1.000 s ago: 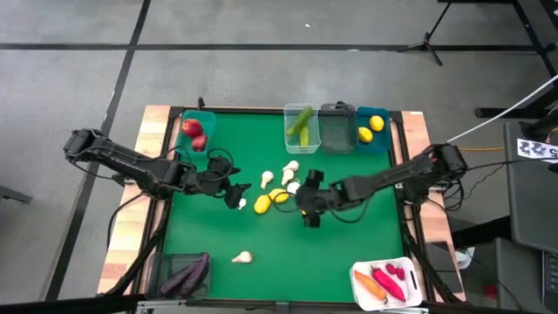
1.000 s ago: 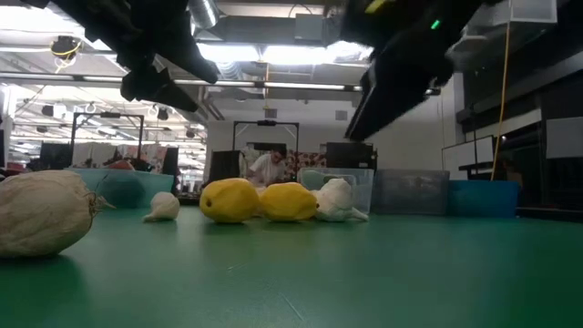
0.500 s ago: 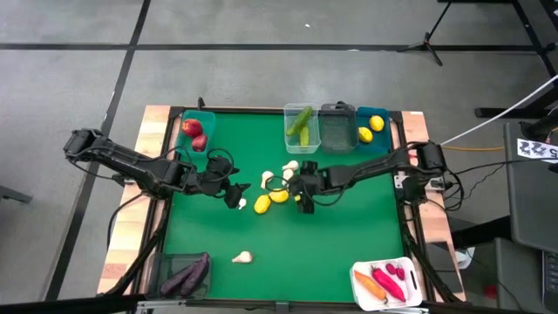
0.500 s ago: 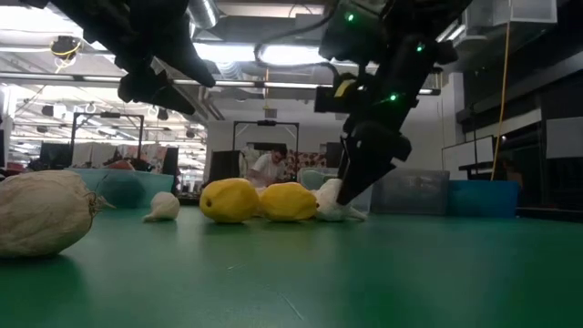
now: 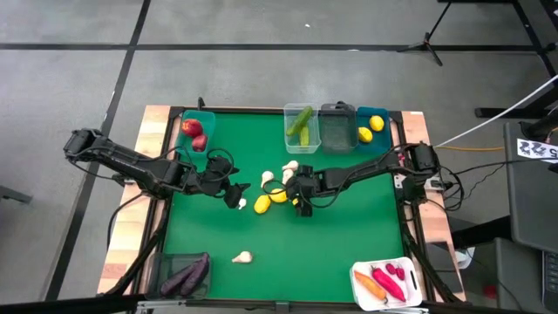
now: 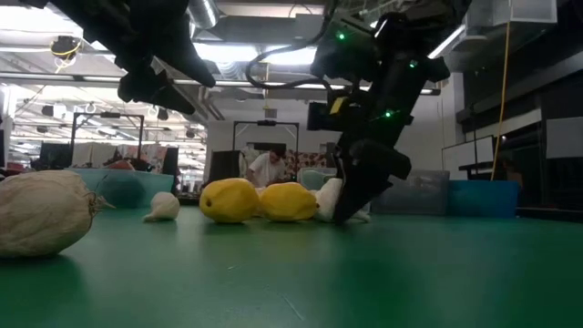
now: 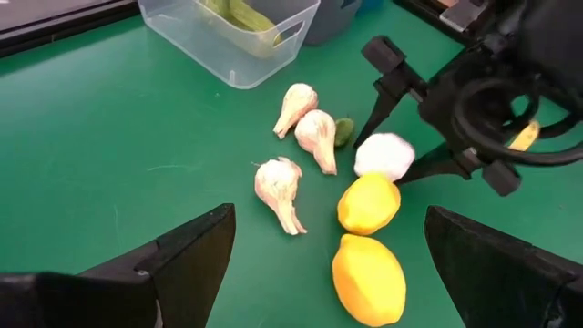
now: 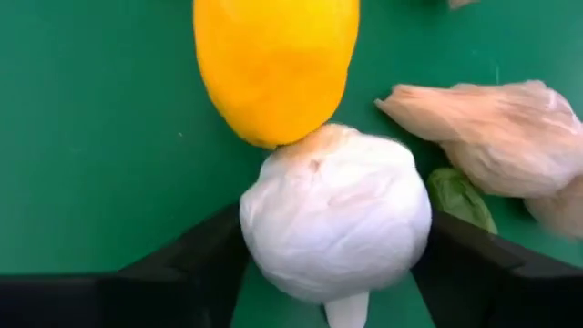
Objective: Sort produce into baskets
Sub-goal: Put the white garlic into the top black transparent bin
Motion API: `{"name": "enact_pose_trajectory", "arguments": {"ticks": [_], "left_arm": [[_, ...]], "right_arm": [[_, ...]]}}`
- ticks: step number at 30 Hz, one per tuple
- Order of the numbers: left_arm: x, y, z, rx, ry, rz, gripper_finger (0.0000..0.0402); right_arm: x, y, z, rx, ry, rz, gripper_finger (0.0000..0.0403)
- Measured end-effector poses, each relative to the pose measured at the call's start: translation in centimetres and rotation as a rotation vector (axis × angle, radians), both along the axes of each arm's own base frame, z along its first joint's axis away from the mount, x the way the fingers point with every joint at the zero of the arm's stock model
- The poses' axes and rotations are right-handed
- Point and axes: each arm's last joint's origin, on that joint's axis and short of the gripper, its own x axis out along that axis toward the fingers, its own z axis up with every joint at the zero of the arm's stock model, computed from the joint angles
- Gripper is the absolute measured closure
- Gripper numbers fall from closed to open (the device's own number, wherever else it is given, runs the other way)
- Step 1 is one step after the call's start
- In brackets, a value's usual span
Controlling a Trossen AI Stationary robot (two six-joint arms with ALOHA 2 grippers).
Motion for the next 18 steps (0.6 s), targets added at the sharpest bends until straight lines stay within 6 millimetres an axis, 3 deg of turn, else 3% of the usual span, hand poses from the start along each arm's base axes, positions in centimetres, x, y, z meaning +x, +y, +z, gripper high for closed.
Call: {"name": "enact_pose_trajectory", "arguments": {"ticks": [7, 18], "left_arm": [[-0.10, 0.02, -0.13, -0.003, 0.014, 0.005, 0.0052], [-0.11, 0.03, -0.13, -0.015, 0.008, 0.015, 0.0052]], "right_arm": [[-0.08, 0.05, 0.12, 0.004, 0.000, -0.009, 0.0192], [0.07, 0.22, 0.96, 0.045, 0.051, -0.003, 0.0190]]}}
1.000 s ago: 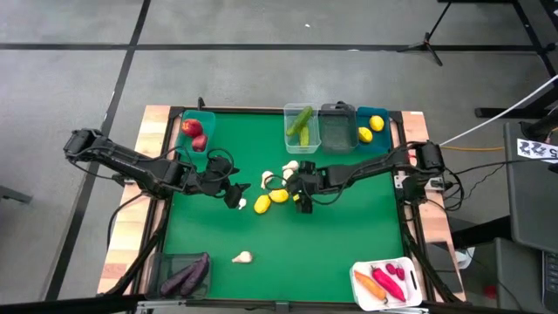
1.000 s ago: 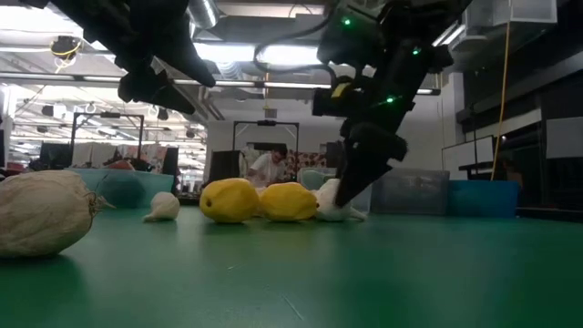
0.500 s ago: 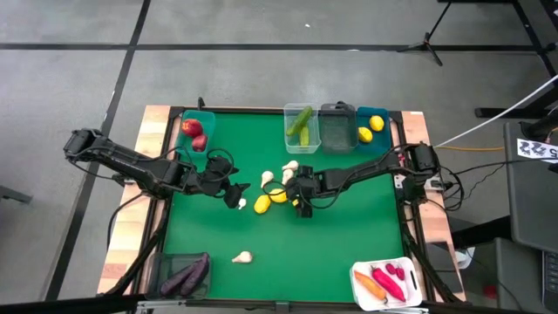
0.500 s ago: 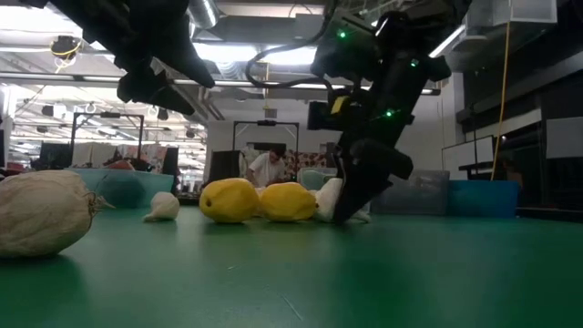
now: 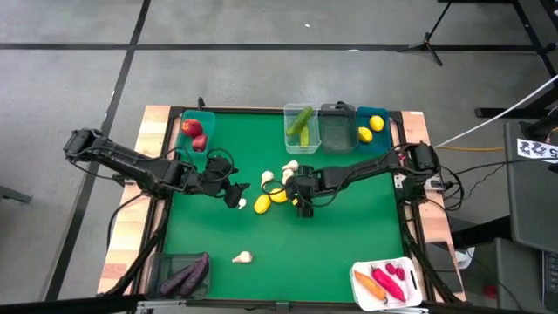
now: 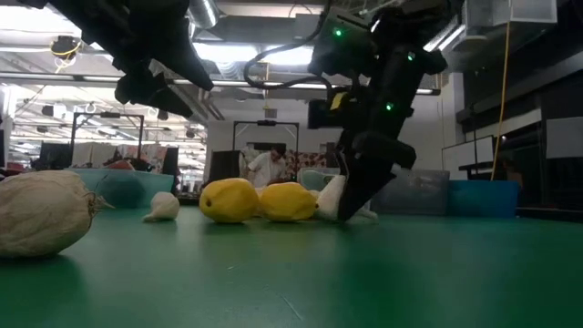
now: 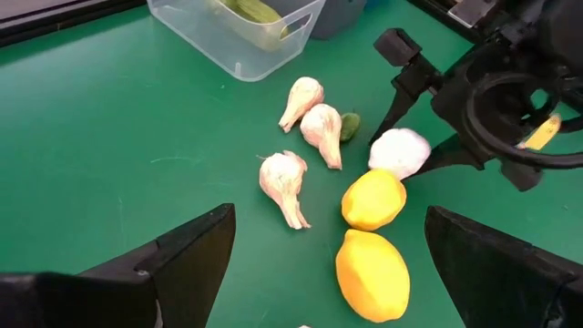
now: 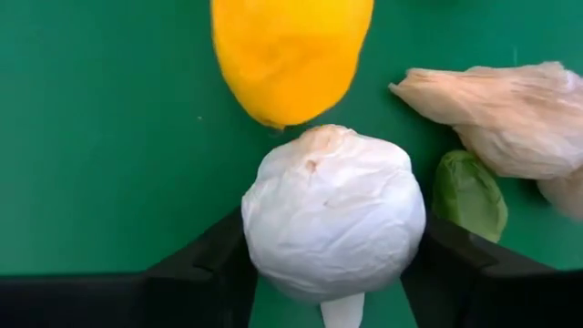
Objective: Sort produce into baskets
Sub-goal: Put the white garlic into the top black transparent bin
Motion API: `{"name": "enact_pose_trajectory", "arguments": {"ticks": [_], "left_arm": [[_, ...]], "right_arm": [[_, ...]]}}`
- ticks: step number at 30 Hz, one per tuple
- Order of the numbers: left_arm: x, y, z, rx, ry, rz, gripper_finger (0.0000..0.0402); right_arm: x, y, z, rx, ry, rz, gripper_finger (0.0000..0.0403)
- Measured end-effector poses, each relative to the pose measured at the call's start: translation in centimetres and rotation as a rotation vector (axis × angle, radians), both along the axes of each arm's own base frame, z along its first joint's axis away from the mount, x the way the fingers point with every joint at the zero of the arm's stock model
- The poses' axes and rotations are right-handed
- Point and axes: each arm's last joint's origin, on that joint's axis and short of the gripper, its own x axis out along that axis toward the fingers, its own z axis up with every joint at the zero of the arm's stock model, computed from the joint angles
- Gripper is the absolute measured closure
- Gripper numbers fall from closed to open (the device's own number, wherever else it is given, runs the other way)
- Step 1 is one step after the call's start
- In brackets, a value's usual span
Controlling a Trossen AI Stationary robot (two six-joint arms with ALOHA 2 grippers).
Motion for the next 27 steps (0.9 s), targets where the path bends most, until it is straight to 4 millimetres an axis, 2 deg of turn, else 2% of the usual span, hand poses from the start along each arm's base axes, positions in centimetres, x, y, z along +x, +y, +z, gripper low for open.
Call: {"name": "enact_pose_trajectory", "arguments": {"ticks": [7, 12, 15, 21, 27], "left_arm": [[0.0, 0.0, 0.0, -0.003, -0.002, 0.002, 0.0052], [0.0, 0.0, 0.0, -0.003, -0.001, 0.003, 0.0052], [0.0, 0.0, 0.0, -0.004, -0.001, 0.003, 0.0052], [0.0, 0.0, 0.0, -0.003, -0.001, 0.002, 0.0052], [0.0, 0.0, 0.0, -0.003, -0.001, 0.002, 0.0052]], "right_arm": [[0.2, 0.0, 2.4, -0.002, 0.057, 0.014, 0.0189], [-1.3, -0.2, 4.9, -0.020, 0.110, 0.033, 0.0187], [-2.6, -1.0, 7.0, -0.039, 0.109, 0.025, 0.0186], [-6.0, -4.9, 11.9, -0.113, 0.044, -0.122, 0.0185], [-9.4, -10.9, 15.7, -0.193, -0.095, -0.382, 0.0185]]}}
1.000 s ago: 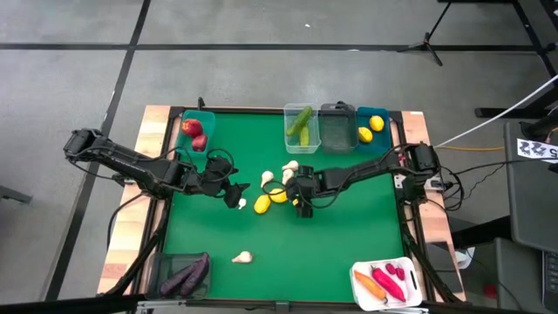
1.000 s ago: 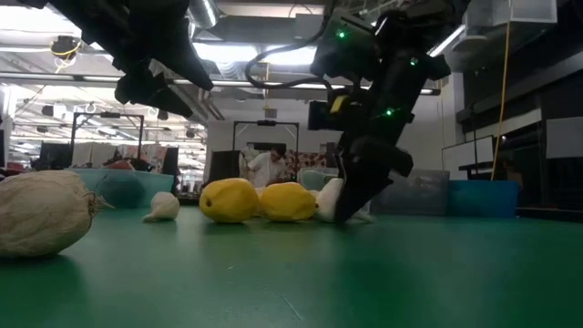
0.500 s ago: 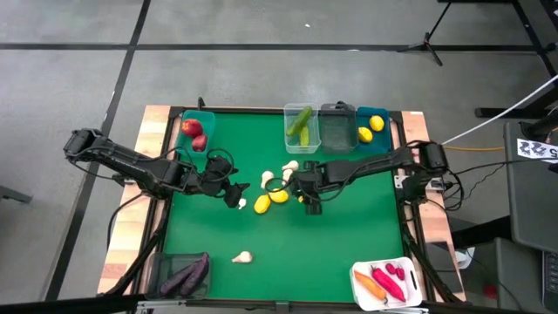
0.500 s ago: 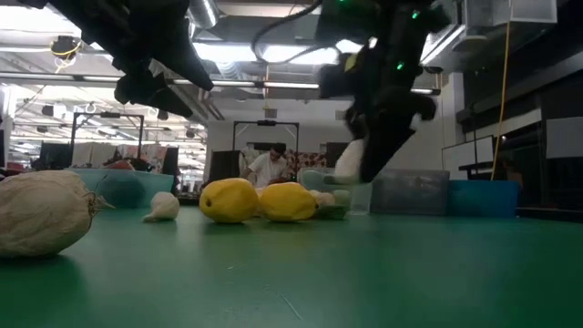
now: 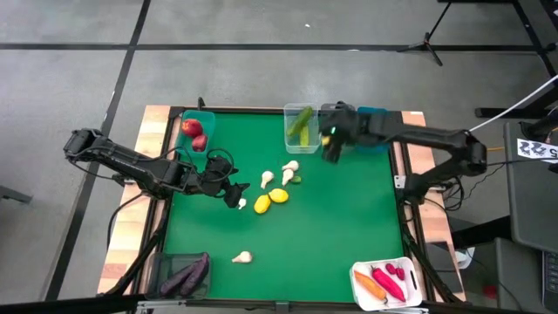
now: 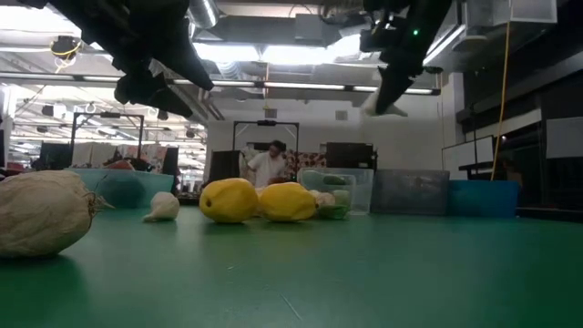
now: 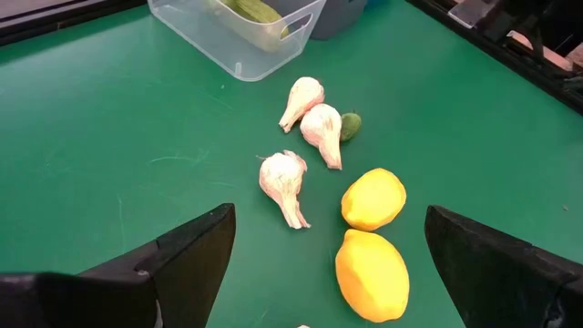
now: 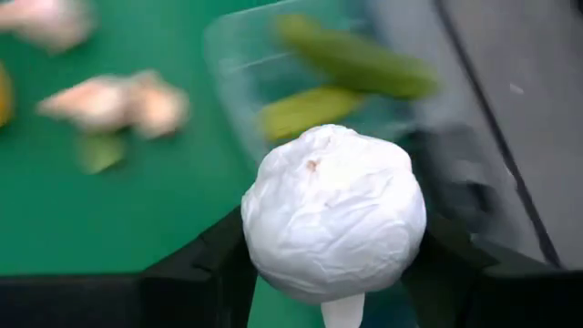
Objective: Sort produce into baskets
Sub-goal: Put the white garlic into the top black transparent bin
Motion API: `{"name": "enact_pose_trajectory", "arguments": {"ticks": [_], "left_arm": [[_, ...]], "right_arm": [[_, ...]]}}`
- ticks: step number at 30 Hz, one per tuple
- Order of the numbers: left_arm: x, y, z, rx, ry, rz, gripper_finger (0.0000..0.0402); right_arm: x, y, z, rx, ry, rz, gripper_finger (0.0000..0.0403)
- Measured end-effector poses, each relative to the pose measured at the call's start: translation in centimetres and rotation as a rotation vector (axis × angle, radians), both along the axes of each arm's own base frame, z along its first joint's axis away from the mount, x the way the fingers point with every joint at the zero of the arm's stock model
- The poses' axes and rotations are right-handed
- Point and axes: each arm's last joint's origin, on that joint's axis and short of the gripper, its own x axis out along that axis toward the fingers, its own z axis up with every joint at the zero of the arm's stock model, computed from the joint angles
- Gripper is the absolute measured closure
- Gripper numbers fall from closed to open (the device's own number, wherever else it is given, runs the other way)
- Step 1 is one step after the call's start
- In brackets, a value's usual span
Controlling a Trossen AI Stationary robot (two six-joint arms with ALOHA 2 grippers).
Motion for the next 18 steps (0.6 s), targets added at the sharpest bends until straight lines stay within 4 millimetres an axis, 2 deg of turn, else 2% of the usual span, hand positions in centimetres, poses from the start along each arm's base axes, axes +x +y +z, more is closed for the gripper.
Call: {"name": "enact_pose_trajectory", "arguments": {"ticks": [4, 10, 14, 18], "left_arm": [[0.0, 0.0, 0.0, 0.000, -0.001, 0.000, 0.0052], [0.0, 0.0, 0.0, 0.000, 0.001, 0.000, 0.0052], [0.0, 0.0, 0.0, 0.001, 0.001, 0.000, 0.0052], [0.0, 0.0, 0.0, 0.002, 0.002, 0.001, 0.0052]], "right_arm": [[-1.4, -4.1, 0.5, 0.000, -0.074, -0.183, 0.0185], [-2.5, -9.2, -0.9, 0.095, -0.155, -0.390, 0.0185], [-2.8, -11.6, -2.4, 0.168, -0.189, -0.524, 0.0184], [-2.3, -13.1, -4.2, 0.222, -0.187, -0.564, 0.0184]]}}
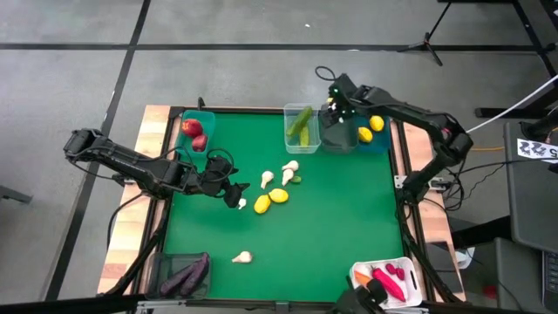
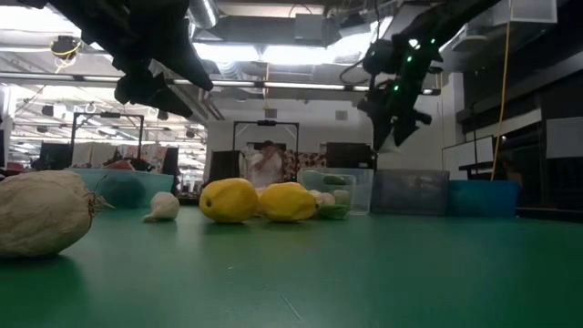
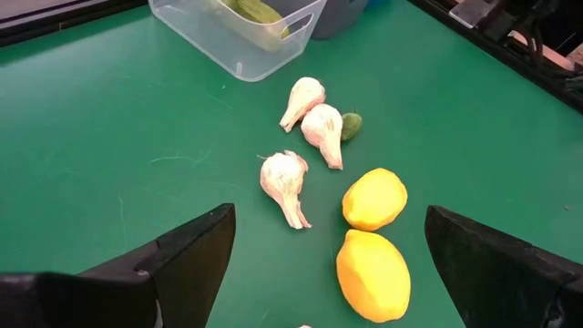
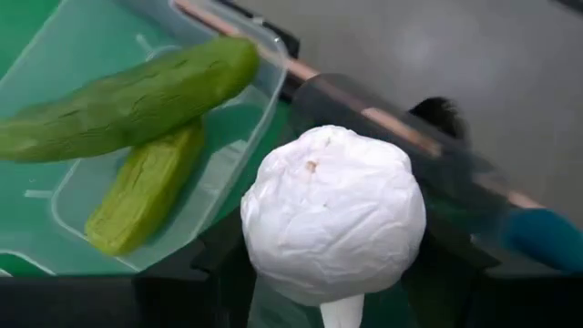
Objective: Sort produce into baskets
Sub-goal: Put the white garlic into the top black transparent bin, then put the green chili into the white bin
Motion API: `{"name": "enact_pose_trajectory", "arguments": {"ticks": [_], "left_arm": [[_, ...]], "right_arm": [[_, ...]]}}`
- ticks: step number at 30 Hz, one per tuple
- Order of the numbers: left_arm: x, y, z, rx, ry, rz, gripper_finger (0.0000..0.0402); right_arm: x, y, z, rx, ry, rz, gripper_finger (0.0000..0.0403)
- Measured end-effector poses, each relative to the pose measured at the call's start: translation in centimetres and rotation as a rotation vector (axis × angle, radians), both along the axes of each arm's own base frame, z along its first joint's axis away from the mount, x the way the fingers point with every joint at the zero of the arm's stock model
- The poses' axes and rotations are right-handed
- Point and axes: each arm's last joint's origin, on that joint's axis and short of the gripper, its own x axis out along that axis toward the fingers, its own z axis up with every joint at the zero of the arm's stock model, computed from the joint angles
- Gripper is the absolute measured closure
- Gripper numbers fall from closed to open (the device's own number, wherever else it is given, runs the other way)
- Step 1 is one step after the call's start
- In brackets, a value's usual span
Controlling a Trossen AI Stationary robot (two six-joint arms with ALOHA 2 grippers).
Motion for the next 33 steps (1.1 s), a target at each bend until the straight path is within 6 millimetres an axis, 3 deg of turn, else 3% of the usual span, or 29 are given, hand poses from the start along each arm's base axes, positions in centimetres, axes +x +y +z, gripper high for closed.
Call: {"name": "enact_pose_trajectory", "arguments": {"ticks": [6, 10, 23, 29, 33], "left_arm": [[0.0, 0.0, 0.0, 0.001, 0.001, 0.000, 0.0052], [0.0, 0.0, 0.0, 0.001, 0.003, 0.001, 0.0052], [0.0, 0.0, 0.0, 0.004, 0.003, 0.005, 0.0052], [0.0, 0.0, 0.0, 0.004, 0.003, 0.005, 0.0052], [0.0, 0.0, 0.0, 0.004, 0.003, 0.005, 0.0052]], "right_arm": [[1.2, -0.9, -3.2, 0.073, 0.064, -0.007, 0.0184], [1.2, -1.0, -4.2, 0.099, 0.116, -0.018, 0.0184], [1.3, -1.0, -4.2, 0.083, 0.116, -0.026, 0.0099], [1.3, -1.0, -3.9, 0.104, 0.107, -0.011, 0.0101], [1.6, -0.9, -2.2, 0.157, 0.083, 0.073, 0.0111]]}}
